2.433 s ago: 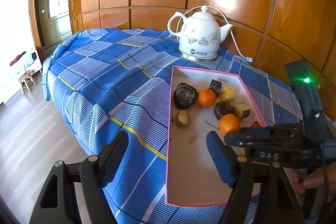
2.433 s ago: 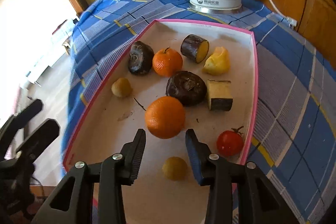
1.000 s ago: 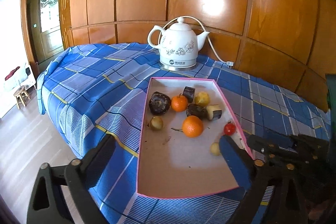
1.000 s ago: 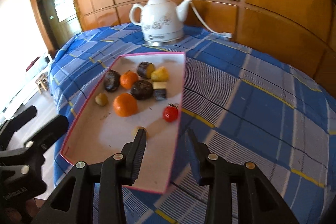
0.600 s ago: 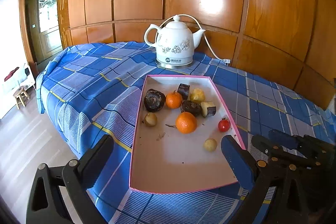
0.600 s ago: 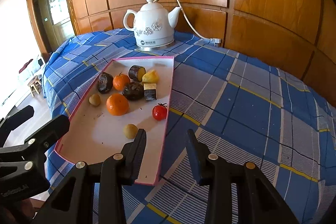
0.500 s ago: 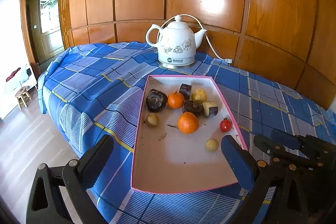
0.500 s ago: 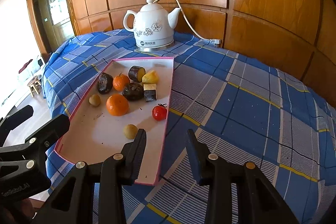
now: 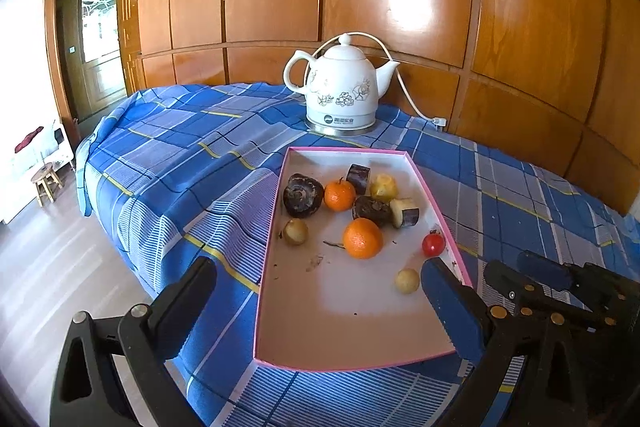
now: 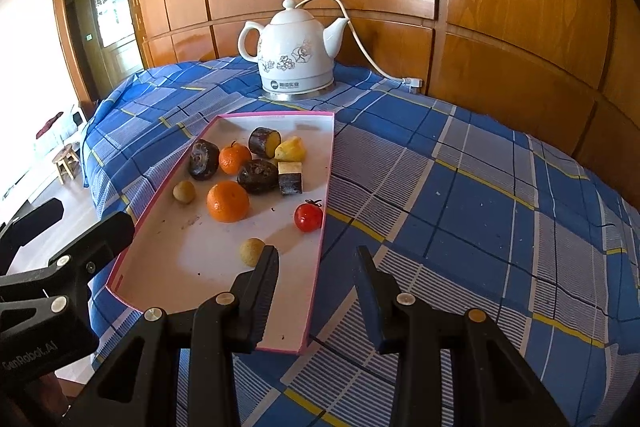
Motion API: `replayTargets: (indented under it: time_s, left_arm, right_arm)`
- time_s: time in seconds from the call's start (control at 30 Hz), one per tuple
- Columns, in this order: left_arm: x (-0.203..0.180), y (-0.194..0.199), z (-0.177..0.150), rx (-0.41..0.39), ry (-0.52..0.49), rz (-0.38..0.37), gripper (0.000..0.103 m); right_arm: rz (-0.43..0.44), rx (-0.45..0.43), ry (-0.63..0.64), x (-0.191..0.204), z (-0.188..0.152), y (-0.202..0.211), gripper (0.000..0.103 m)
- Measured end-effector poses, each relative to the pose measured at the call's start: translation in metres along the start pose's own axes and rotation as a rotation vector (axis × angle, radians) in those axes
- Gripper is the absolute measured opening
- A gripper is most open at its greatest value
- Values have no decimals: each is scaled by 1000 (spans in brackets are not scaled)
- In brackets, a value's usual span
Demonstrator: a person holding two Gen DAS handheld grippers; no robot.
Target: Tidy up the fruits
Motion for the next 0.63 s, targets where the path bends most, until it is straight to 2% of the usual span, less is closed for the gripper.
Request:
replayTargets:
  time_s: [0.63]
  left_arm:
    - [-2,5,-1,-31,-12,12,103]
  right_arm:
    - [-3,-2,-5,-3,0,2,38]
Point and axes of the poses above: each gripper's, at about its wrist camera, not at the fingertips, and y roughly against the way its jaws point, x to its left, z to its top, the point moved 1 cm from there along -y, roughly the way its jaws point, and after that the axes turned 14 degrees about y, right-handed, at the moved point
